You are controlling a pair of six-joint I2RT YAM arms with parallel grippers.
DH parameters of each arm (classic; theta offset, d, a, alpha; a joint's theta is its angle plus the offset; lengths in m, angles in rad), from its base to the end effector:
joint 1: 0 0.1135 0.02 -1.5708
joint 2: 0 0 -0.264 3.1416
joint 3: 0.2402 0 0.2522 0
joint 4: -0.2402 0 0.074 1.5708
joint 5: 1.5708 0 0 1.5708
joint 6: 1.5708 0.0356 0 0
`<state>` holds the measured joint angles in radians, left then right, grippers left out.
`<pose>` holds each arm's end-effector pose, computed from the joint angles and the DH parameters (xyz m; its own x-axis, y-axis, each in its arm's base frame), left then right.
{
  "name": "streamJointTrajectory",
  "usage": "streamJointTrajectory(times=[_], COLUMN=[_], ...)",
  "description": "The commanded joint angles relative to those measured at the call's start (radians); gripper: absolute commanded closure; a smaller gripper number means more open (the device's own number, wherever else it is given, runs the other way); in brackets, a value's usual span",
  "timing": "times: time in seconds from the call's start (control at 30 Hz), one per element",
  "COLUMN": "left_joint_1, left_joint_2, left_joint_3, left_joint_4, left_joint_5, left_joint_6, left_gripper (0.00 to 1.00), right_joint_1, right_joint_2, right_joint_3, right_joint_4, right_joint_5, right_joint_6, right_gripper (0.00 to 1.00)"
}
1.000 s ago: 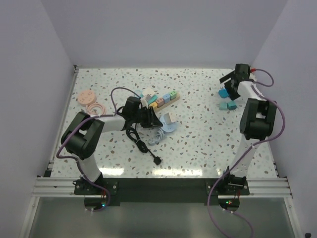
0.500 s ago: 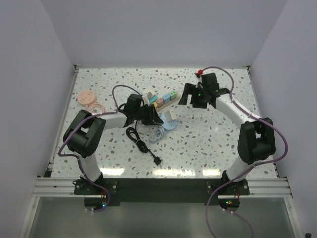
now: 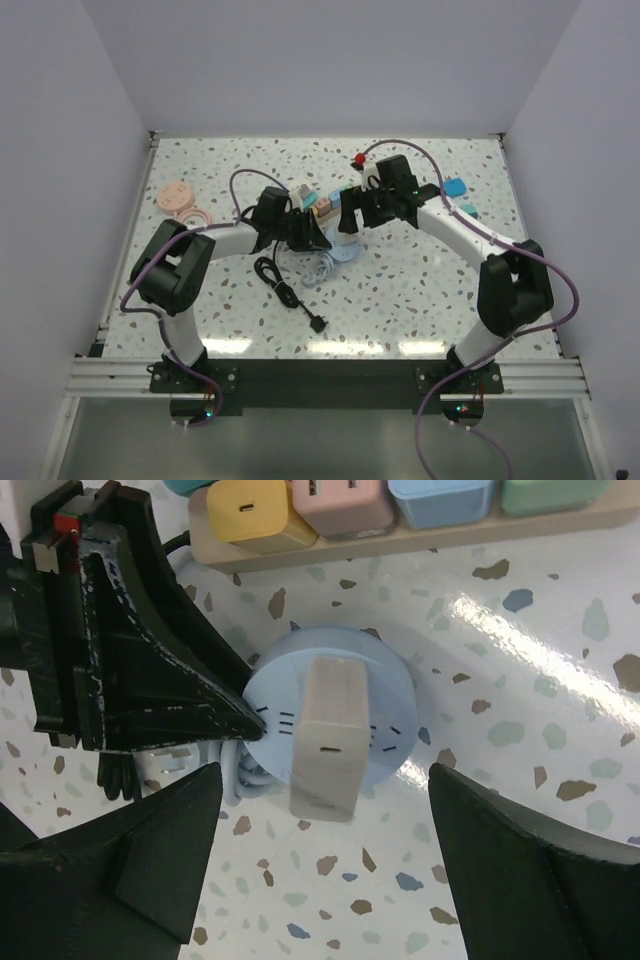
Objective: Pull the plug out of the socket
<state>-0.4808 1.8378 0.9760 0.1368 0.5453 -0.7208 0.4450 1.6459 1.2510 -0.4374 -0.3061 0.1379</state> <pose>0.3220 -0.1888 0.1520 -0.9299 -0.1514 -0.3353 0.1676 0.6370 -0.7524 0.3218 0.1654 0.2581 -0.7427 -0.2090 -0.6362 -0.4962 0.8098 0.3133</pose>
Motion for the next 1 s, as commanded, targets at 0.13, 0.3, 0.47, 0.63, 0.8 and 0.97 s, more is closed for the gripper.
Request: streamJointTrajectory(times=[0.13, 0.3, 0.47, 0.63, 0.8, 0.97], left_joint_1=[-0.015, -0.016, -0.016, -0.016, -0.021, -0.021], left_joint_2=[0.005, -0.002, -0.012, -0.028, -0.041, -0.008], left_joint_3=[0.056, 0.055, 0.044, 0.026, 0.015, 0.015], left_joint_4=[-0.006, -0.008, 0.001, 0.056, 0.106, 0.124], left_joint_5=[0.007, 0.004, 0.005, 0.015, -0.004, -0.021], left_joint_6=[0.018, 0.015, 0.015, 0.001, 0.003, 0.023], left_gripper=[1.0, 1.0, 1.0, 0.99, 0.55, 0.45], right_joint_1=[0.078, 0.092, 0.092, 0.092, 0.092, 0.092], right_joint_2=[0.09, 0.161, 0.192, 0.19, 0.16, 0.134], right_joint_3=[0.077, 0.097, 0.113, 0.114, 0.087, 0.045], right_joint_4=[-0.021, -0.046, -0.05, -0.046, -0.041, -0.006], right_joint_5=[0.073, 0.146, 0.176, 0.125, 0.05, -0.019], right_joint_6=[-0.041, -0.011, 0.012, 0.034, 0.055, 0.088], right_gripper=[0.18, 0.31, 0.63, 0.97, 1.0, 1.0])
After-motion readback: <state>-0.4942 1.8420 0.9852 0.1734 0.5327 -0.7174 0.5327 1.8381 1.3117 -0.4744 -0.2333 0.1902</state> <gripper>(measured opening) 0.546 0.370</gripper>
